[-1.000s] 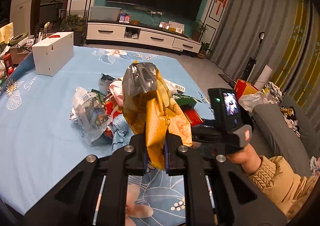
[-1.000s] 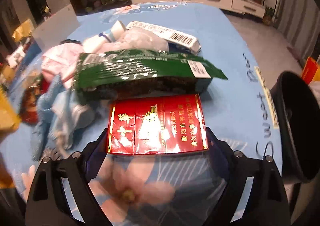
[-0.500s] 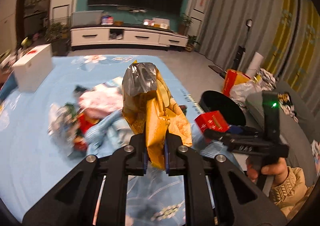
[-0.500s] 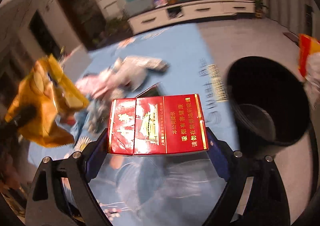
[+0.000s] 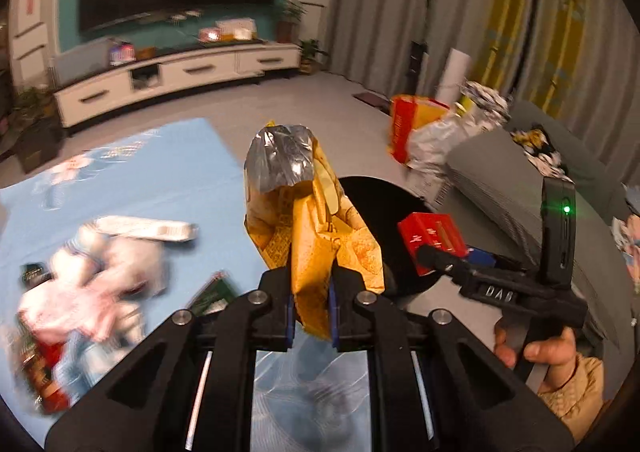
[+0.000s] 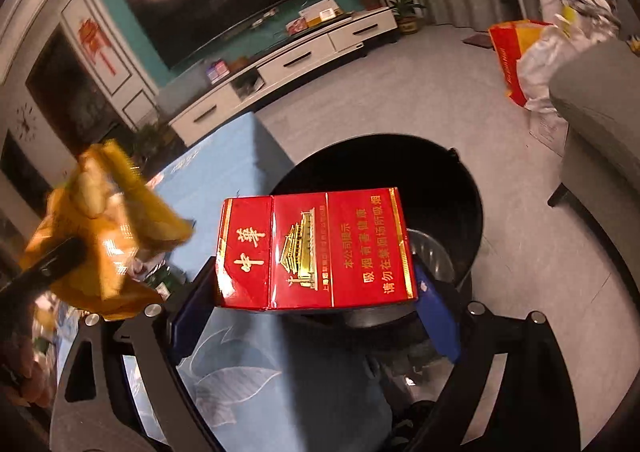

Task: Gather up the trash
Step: 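Carry both items over the black bin and open both tools to drop them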

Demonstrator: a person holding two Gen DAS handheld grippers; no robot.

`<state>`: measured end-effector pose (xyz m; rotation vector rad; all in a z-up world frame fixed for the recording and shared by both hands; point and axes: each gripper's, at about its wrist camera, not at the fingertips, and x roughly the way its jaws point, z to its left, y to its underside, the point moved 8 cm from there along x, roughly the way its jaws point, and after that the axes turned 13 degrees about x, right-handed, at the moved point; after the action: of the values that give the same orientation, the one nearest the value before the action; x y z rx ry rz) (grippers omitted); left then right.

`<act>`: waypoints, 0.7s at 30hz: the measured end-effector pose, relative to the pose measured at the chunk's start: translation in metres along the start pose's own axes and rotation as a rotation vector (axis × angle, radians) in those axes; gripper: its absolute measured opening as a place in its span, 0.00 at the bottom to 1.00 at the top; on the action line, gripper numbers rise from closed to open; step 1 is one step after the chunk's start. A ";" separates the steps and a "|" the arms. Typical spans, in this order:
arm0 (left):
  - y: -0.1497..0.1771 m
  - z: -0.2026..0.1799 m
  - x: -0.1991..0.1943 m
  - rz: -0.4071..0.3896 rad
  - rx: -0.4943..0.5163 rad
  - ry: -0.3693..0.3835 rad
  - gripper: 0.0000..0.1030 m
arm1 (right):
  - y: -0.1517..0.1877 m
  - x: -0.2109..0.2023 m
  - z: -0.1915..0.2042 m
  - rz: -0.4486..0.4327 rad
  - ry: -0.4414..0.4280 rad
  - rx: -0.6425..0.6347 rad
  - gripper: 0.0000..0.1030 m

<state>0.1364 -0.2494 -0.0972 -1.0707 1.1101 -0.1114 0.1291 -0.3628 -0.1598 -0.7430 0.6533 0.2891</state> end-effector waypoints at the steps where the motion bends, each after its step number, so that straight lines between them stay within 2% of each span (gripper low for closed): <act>1: -0.006 -0.006 0.014 0.011 0.004 0.023 0.13 | -0.002 0.000 -0.003 -0.003 -0.004 0.009 0.86; 4: -0.017 -0.018 0.043 0.037 0.021 0.060 0.13 | -0.010 0.004 -0.014 -0.017 -0.003 0.023 0.86; 9: -0.029 -0.031 0.087 0.074 0.066 0.070 0.14 | -0.020 0.021 -0.021 -0.030 0.003 0.015 0.87; 10: -0.030 -0.033 0.093 0.077 0.079 0.062 0.16 | -0.022 0.024 -0.024 -0.028 0.004 0.016 0.87; 11: -0.031 -0.035 0.100 0.085 0.095 0.059 0.21 | -0.023 0.030 -0.027 -0.020 0.006 0.020 0.88; 13: -0.034 -0.036 0.113 0.097 0.107 0.053 0.50 | -0.024 0.038 -0.033 -0.010 0.026 0.034 0.91; 15: -0.034 -0.039 0.120 0.099 0.126 0.048 0.57 | -0.025 0.042 -0.039 -0.011 0.044 0.047 0.95; 17: -0.034 -0.039 0.122 0.100 0.136 0.037 0.57 | -0.025 0.043 -0.044 -0.002 0.048 0.061 0.95; 21: -0.024 -0.039 0.110 0.098 0.123 0.032 0.73 | -0.021 0.032 -0.043 -0.002 0.024 0.073 0.95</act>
<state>0.1704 -0.3483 -0.1546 -0.9061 1.1675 -0.1181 0.1441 -0.4076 -0.1927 -0.6782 0.6825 0.2538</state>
